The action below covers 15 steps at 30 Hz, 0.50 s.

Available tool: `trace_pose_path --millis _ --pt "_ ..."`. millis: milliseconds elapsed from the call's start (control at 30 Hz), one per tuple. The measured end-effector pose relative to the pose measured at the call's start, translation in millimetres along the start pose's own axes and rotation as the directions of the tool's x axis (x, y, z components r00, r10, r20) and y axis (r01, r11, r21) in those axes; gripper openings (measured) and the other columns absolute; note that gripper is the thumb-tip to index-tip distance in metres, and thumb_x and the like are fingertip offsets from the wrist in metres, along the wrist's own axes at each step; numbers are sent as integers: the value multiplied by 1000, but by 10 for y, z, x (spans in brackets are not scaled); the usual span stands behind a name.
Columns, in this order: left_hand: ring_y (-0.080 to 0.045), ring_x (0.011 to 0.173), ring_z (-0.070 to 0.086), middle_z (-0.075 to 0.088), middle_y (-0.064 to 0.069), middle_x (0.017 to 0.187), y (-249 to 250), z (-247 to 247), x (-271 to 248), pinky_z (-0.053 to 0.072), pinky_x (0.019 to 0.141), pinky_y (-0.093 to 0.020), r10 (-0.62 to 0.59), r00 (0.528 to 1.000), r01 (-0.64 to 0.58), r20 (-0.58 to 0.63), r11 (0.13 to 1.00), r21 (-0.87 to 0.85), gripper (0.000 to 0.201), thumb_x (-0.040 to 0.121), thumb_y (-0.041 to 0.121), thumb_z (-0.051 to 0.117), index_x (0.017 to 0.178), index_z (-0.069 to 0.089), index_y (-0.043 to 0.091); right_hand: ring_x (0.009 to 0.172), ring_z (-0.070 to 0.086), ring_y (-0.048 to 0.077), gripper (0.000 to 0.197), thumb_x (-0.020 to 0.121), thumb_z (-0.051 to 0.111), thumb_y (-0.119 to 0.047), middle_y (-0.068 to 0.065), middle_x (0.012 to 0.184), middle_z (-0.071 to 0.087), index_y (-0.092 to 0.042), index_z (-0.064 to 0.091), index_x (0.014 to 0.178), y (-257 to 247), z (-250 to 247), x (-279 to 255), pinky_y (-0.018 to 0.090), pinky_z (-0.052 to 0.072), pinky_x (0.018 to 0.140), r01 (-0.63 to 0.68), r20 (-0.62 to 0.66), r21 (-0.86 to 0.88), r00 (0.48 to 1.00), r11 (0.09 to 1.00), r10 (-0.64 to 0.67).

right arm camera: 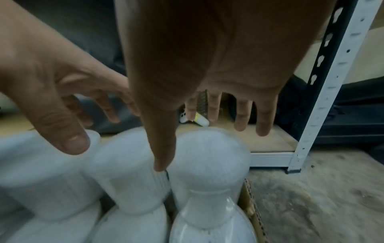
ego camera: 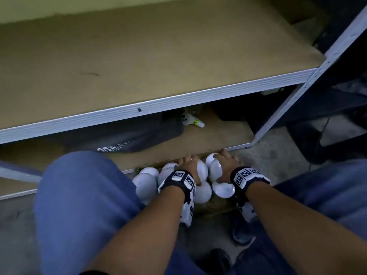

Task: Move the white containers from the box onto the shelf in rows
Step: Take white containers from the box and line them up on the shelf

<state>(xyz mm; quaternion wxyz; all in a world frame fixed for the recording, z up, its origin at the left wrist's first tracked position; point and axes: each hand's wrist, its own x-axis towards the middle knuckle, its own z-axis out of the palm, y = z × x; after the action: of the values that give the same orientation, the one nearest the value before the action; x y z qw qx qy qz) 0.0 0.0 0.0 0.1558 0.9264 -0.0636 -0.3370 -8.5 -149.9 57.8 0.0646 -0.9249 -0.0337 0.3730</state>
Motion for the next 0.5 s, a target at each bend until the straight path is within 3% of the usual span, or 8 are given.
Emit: trace_pose_path --millis 100,167,300,500 --pt "-30 135 25 23 -1 146 9 44 97 36 104 -48 7 1000 -7 8 996 87 100 61 33 84 142 25 30 144 10 38 97 69 76 -31 4 156 -4 -31 15 144 98 136 257 46 28 114 -97 30 61 995 993 95" --pt "-29 134 27 23 -1 146 7 108 145 36 105 -46 11 1000 -13 14 984 178 103 61 35 83 144 22 30 144 11 37 103 67 78 -36 1 155 -3 -33 12 146 110 209 359 45 29 114 -94 57 24 994 995 93" --pt "-27 131 33 28 0 142 32 230 192 42 101 -44 12 1000 -9 -13 982 189 100 61 27 83 141 23 31 136 23 34 95 68 78 -31 1 151 11 -34 19 143 130 284 454 46 38 107 -96 49 8 994 995 96" --pt "-28 132 30 28 0 142 89 130 166 42 101 -46 3 1000 -6 29 993 119 95 60 23 83 137 27 28 136 23 34 93 68 78 -27 2 150 14 -33 23 143 101 186 426 45 38 107 -105 57 46 993 993 102"
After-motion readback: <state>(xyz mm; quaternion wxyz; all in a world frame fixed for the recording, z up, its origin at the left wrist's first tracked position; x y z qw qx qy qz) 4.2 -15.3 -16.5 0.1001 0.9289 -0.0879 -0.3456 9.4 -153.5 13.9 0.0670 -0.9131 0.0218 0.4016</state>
